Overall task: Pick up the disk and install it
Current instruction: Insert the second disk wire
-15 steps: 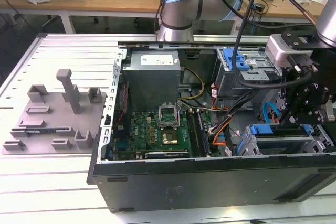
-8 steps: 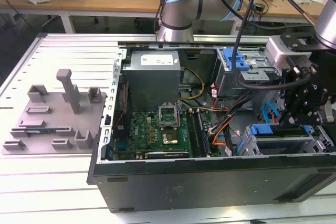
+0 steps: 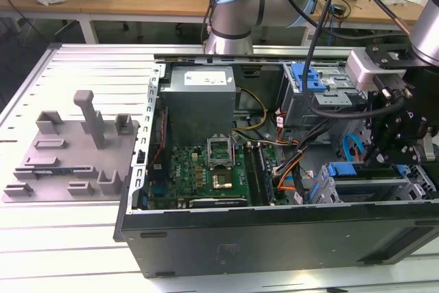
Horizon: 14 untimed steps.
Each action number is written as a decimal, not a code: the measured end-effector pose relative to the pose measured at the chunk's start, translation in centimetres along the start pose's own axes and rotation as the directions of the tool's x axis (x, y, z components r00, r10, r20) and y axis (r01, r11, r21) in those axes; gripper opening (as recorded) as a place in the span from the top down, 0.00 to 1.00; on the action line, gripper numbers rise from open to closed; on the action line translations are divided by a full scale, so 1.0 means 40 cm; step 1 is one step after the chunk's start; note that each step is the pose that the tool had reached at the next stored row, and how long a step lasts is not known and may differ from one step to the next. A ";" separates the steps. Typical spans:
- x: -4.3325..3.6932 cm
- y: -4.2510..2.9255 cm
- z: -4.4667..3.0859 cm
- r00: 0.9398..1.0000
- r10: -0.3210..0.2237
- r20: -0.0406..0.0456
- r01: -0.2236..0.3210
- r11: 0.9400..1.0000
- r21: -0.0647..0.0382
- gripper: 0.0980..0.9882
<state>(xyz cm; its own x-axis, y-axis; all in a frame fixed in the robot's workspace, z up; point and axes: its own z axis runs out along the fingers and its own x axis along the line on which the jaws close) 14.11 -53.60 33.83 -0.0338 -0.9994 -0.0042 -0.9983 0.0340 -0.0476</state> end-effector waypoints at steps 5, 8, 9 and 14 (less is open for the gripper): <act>-0.001 -0.001 -0.017 1.000 0.000 0.000 0.000 1.000 0.000 0.77; -0.005 -0.002 -0.046 1.000 0.000 -0.003 0.000 1.000 0.000 0.77; -0.007 -0.002 -0.052 1.000 0.000 -0.005 0.000 1.000 0.000 0.77; -0.019 -0.003 -0.079 1.000 0.000 -0.014 0.000 1.000 0.000 0.77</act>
<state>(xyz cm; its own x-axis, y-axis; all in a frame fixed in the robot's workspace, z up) 14.11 -52.86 36.99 -0.0346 -0.9994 0.0096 -0.9983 0.0341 -0.0481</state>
